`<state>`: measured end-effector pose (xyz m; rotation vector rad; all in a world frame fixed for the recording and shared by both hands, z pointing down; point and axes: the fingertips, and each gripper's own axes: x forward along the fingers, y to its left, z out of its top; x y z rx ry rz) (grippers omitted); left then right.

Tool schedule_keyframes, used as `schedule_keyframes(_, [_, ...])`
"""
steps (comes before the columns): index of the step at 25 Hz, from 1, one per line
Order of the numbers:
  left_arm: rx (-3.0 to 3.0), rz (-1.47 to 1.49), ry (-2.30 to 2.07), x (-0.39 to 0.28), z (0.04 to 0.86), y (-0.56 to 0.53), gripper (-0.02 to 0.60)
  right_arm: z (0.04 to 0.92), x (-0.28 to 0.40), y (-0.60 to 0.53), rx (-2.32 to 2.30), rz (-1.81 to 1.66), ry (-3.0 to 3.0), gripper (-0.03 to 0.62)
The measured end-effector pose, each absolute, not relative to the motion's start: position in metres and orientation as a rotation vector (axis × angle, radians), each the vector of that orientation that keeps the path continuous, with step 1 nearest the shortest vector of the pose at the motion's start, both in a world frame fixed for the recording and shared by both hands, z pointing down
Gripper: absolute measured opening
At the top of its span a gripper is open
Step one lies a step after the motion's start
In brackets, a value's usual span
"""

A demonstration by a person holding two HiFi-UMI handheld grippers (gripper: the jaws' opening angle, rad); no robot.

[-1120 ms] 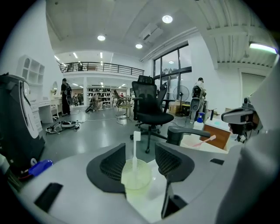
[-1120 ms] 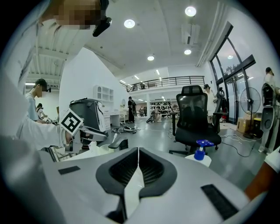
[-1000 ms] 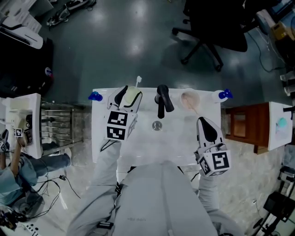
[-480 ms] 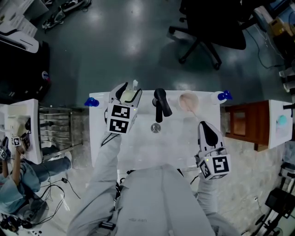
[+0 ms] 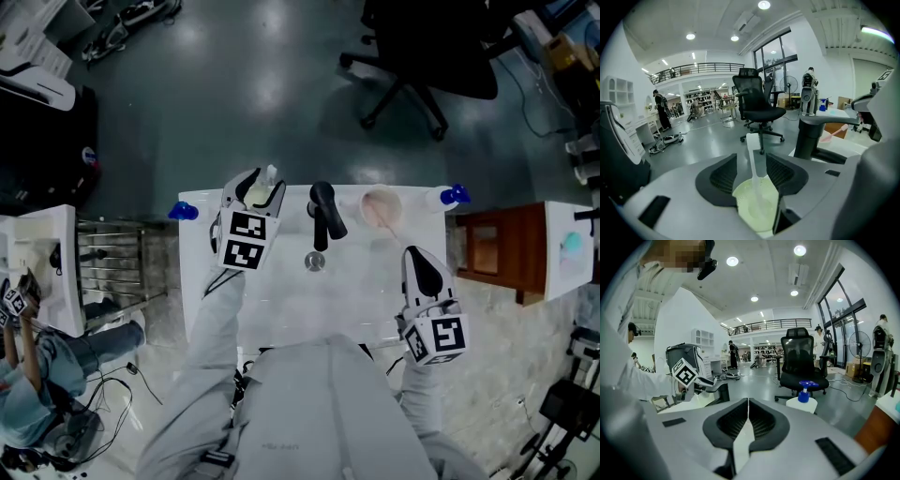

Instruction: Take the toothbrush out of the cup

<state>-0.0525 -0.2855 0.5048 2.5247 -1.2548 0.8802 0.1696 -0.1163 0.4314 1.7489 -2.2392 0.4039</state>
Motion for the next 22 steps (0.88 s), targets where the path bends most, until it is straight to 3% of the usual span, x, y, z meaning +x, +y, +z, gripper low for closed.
schedule_keyframes(10, [2.539,0.945,-1.284,-0.059,0.507,-0.287,0.067,0.431,0.169,-0.115,1.754,0.402,-2.23,0.025])
schedule_keyframes(22, [2.539,0.864,-1.293,-0.061,0.492,-0.284,0.036,0.426,0.165,-0.112,1.756,0.385,-2.244,0.025])
